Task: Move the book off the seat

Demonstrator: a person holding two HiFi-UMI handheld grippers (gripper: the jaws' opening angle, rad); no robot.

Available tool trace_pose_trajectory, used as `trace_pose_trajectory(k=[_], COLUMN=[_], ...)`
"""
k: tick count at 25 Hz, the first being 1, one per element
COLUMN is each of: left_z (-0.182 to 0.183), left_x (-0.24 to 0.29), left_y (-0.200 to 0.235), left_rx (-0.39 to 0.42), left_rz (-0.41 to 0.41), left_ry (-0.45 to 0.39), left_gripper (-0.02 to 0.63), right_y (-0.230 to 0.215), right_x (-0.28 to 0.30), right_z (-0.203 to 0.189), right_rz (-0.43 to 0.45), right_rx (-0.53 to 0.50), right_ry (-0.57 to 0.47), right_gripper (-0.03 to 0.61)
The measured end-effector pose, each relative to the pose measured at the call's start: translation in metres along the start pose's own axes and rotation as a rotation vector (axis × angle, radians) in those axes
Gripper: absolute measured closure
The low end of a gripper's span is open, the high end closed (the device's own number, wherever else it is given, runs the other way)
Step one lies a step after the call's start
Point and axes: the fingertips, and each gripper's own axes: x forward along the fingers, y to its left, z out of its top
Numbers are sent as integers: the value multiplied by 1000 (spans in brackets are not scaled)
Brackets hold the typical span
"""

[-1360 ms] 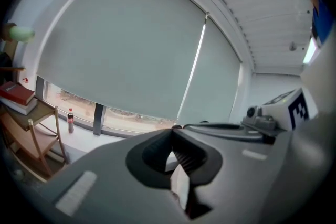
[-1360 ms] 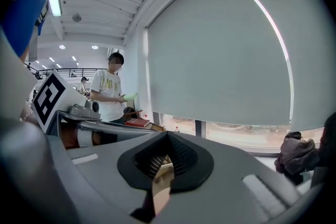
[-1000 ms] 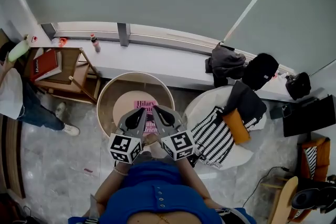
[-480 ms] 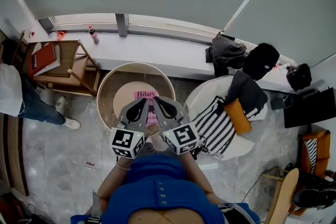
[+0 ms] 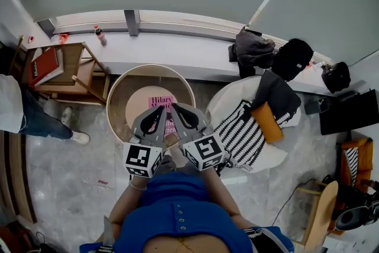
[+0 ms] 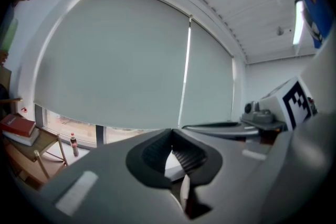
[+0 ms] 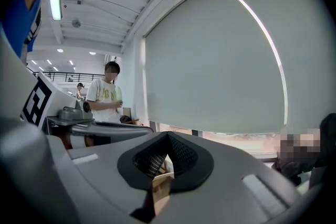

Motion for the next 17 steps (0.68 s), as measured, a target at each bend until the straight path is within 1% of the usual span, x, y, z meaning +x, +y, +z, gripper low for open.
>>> trace_pose_trajectory(k=[6, 17], left_z=[0, 2], left_x=[3, 17], left_y=[-3, -7], left_rx=[-15, -12], left_rz=[-14, -47], left_ry=[-3, -5], left_gripper=[612, 612], right_y=[-1, -13], right_x=[-5, -5], right_z=[2, 5], right_rz=[-19, -58], right_rx=[-3, -3], right_ry=[-9, -16], right_gripper=[580, 580])
